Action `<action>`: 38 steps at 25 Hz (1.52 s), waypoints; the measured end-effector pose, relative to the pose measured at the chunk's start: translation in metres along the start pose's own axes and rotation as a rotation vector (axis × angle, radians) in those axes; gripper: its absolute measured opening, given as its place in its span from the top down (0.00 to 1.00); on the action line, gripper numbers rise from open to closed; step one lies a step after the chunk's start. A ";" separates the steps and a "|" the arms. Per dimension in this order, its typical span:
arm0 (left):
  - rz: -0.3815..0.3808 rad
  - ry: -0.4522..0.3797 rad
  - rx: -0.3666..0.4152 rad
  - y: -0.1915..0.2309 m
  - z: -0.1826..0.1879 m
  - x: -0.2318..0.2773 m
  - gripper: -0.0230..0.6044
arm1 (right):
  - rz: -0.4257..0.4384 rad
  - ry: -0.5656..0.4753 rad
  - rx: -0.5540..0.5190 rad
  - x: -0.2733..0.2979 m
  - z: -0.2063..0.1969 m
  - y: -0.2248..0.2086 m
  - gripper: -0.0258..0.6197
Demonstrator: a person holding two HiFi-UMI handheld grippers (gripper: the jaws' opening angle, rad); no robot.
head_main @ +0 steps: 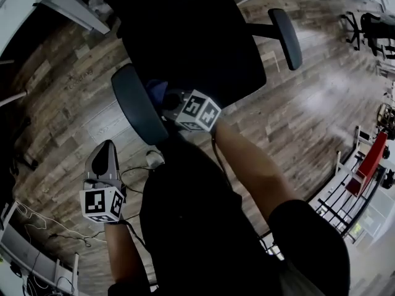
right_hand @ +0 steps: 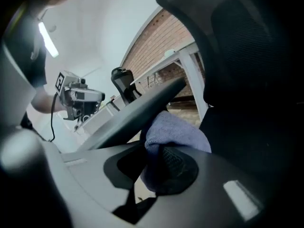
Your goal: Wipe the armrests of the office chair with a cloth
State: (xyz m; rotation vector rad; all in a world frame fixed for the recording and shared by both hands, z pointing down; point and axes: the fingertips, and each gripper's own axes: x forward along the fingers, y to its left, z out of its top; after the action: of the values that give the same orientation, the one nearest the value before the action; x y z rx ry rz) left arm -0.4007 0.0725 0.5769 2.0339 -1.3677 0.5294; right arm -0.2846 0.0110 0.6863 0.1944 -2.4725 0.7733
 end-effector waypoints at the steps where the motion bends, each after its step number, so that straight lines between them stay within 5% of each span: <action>1: -0.011 -0.010 0.007 -0.008 0.005 -0.007 0.95 | -0.025 -0.024 0.037 -0.013 -0.001 0.002 0.87; 5: -0.056 -0.036 0.042 -0.038 0.019 -0.042 0.95 | -0.148 -0.095 0.104 -0.067 0.002 0.022 0.87; 13: -0.126 -0.128 0.159 -0.103 0.038 -0.119 0.95 | -0.403 -0.321 0.025 -0.196 0.030 0.145 0.87; 21: -0.246 -0.139 0.214 -0.188 0.028 -0.140 0.95 | -0.630 -0.459 0.062 -0.309 -0.013 0.219 0.87; 30: -0.320 -0.144 0.314 -0.304 0.037 -0.098 0.95 | -0.723 -0.506 0.092 -0.410 -0.087 0.219 0.87; 38: -0.308 -0.175 0.246 -0.448 0.062 -0.032 0.95 | -0.698 -0.495 0.012 -0.525 -0.133 0.183 0.87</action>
State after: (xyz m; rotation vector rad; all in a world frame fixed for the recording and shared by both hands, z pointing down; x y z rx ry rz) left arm 0.0001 0.1714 0.3895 2.4863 -1.0952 0.4051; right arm 0.1671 0.2255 0.4085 1.3034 -2.5478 0.4610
